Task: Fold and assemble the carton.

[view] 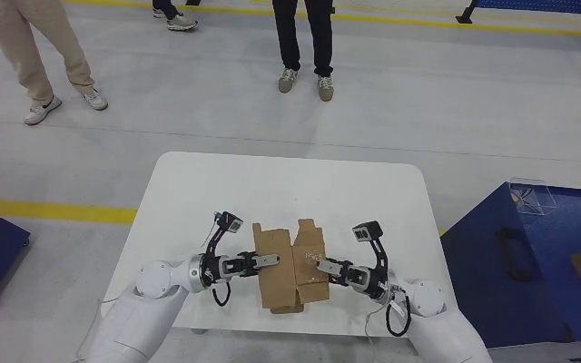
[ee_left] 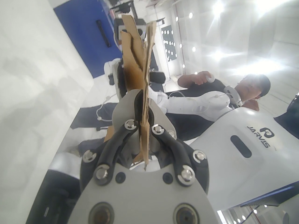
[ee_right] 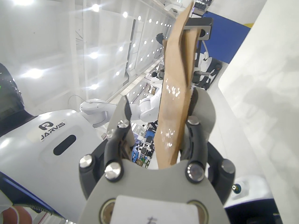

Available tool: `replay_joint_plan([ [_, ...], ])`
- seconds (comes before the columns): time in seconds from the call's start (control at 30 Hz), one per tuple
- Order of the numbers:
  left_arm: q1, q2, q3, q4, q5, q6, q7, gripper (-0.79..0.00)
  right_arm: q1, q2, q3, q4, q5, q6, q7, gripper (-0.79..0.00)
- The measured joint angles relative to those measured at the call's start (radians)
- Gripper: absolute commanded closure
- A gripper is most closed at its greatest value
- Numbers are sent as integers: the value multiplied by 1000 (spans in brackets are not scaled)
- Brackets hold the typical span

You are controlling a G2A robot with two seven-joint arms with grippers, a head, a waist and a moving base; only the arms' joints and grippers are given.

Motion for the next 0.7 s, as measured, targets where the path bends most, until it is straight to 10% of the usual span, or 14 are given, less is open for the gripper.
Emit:
replay_joint_plan([
  [0.3, 79, -55, 63, -21, -25, -312, 430, 0, -76, -9, 91, -54, -258, -277, -298, -785],
  [0.5, 47, -102, 173, 14, -169, -399, 477, 0, -88, -35, 63, -73, -462, -287, -493, -785],
  [0.6, 35, -114, 185, 27, -216, -399, 427, 0, -87, -42, 43, -78, -509, -286, -537, -409],
  [0.7, 33, -125, 189, 42, -237, -398, 388, 0, -86, -46, 21, -80, -493, -279, -547, -302],
])
